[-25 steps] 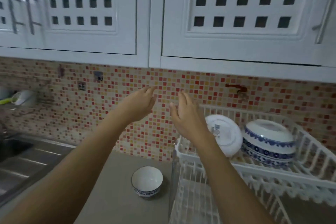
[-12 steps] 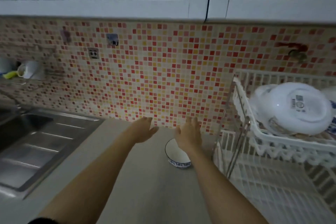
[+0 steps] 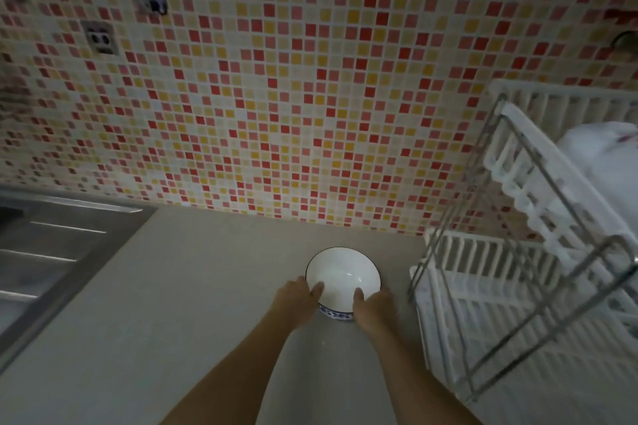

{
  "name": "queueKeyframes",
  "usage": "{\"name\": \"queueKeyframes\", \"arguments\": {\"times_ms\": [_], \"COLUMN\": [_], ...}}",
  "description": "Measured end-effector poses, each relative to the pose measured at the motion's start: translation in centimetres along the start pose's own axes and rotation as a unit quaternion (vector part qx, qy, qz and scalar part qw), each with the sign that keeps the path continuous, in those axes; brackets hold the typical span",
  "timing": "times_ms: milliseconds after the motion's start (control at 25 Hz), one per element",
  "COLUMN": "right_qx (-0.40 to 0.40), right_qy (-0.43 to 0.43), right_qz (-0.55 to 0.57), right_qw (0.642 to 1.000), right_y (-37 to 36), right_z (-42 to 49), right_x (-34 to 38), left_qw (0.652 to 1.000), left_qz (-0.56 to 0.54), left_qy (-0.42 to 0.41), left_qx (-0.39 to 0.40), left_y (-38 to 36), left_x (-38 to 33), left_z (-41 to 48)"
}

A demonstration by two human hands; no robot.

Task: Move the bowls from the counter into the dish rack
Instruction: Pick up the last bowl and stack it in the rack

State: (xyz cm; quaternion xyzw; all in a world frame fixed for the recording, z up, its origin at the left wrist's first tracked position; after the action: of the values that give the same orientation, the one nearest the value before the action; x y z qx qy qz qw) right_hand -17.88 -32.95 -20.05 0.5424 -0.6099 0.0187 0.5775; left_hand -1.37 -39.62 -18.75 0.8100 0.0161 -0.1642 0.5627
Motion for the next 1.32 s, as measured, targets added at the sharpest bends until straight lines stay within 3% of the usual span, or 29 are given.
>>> {"name": "queueKeyframes", "arguments": {"times_ms": [80, 280, 400, 560, 760, 920, 1120, 1320], "right_qx": [0.044, 0.011, 0.007, 0.076, 0.143, 0.186, 0.144, 0.09], "right_qy": [-0.006, 0.012, 0.053, 0.108, 0.202, 0.28, 0.353, 0.343], "right_qz": [-0.004, 0.074, 0.112, 0.139, 0.19, 0.268, 0.261, 0.279], "right_qw": [0.999, 0.997, 0.992, 0.981, 0.95, 0.903, 0.887, 0.893], "right_y": [-1.0, -0.9, 0.2, 3.5, 10.4, 18.3, 28.5, 37.5], "right_z": [0.7, -0.1, -2.1, -6.5, -13.2, -19.2, -23.6, -23.2], "right_x": [-0.6, -0.2, 2.4, 7.5, 15.2, 20.4, 20.7, 16.0], "left_qw": [1.0, 0.999, 0.995, 0.985, 0.957, 0.907, 0.872, 0.845], "left_qz": [-0.014, -0.045, -0.092, -0.145, -0.246, -0.336, -0.375, -0.403], "left_qy": [0.005, 0.022, 0.02, 0.004, -0.069, -0.155, -0.228, -0.287], "left_qx": [-0.005, -0.016, -0.046, -0.096, -0.139, -0.2, -0.216, -0.201], "left_y": [-0.9, 0.1, 3.4, 10.6, 21.9, 28.9, 32.2, 30.3], "left_x": [-0.6, 0.0, 0.7, 0.9, -0.9, -4.1, -11.0, -19.8], "left_z": [0.4, -0.1, -1.4, -4.7, -12.2, -19.4, -25.7, -28.7]}}
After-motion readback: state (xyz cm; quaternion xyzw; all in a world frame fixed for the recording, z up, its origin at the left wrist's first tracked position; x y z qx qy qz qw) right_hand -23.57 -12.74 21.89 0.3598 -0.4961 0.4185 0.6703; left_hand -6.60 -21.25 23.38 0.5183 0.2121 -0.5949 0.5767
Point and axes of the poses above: each hand's wrist, its own z-axis towards the middle knuckle, its own y-axis out of the back of the hand, x = y × z, the point moved 8 cm from there along z, towards the middle knuckle, and after that the axes turned 10 degrees about z, right-handed, at the moved point
